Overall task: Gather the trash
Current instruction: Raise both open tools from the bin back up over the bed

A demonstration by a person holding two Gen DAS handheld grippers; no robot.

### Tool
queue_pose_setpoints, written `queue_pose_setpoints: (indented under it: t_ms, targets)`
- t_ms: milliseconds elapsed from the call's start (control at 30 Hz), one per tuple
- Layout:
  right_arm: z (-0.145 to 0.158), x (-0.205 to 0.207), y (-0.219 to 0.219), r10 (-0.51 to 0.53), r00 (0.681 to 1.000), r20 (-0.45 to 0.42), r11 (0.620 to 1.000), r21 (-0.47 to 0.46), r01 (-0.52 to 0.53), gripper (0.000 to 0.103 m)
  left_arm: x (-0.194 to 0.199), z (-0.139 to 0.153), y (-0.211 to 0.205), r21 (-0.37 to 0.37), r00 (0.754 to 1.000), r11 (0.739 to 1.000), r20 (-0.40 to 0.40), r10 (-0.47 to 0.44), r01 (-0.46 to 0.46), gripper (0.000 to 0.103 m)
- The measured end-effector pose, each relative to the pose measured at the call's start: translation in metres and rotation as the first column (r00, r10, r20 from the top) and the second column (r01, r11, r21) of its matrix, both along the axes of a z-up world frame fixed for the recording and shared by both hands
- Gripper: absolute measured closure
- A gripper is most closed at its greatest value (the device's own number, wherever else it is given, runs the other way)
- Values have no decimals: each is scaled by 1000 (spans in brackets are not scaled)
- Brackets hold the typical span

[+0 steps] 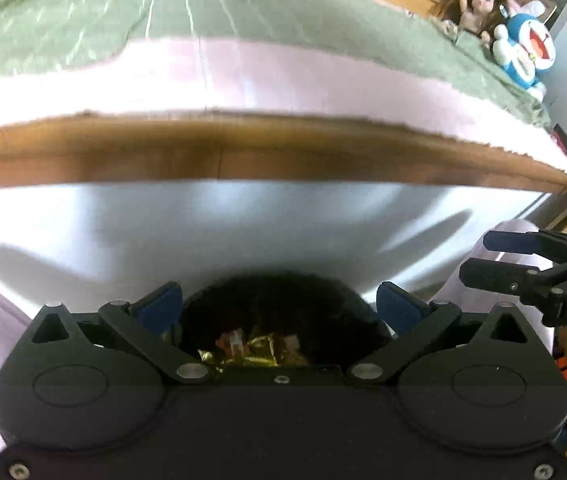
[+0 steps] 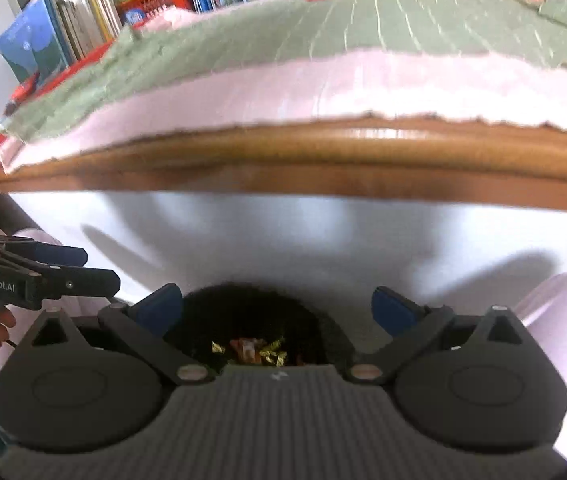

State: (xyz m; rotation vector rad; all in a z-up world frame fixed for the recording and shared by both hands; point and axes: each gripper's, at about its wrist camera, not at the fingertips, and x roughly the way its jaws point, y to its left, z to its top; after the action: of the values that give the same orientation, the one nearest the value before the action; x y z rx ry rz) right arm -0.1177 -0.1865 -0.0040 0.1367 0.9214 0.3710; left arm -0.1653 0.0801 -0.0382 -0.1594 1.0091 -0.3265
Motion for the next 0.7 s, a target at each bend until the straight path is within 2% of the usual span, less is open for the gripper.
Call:
queue_pose_setpoints:
  t_ms: [133,267,367,467,600,700]
  targets:
    - [25,1,-5,-41,994,100,999,30,38,0,-1,26,3,-1,997,1000,71,-14,15,0]
    - [47,13,-6,-30,982,184,999,25,26,0,4,54,4,-3,988,1000,153,-29,30,0]
    - [58,26,-7,-38,973,226,999,0,39,0,14,69,9,-47,981,998,190,-30,40,0]
    - [65,39,-4,-67,961,268,998,6,67,0,28,83,14,-60,977,998,214,-18,32,0]
    - [73,55,-8,-125,940,318,992,50,115,0,53,95,10,-8,960,1000,281,-18,21,0]
    - [74,68,-8,-146,929,340,989,47,138,0,71,102,13,-38,951,999,309,-3,16,0]
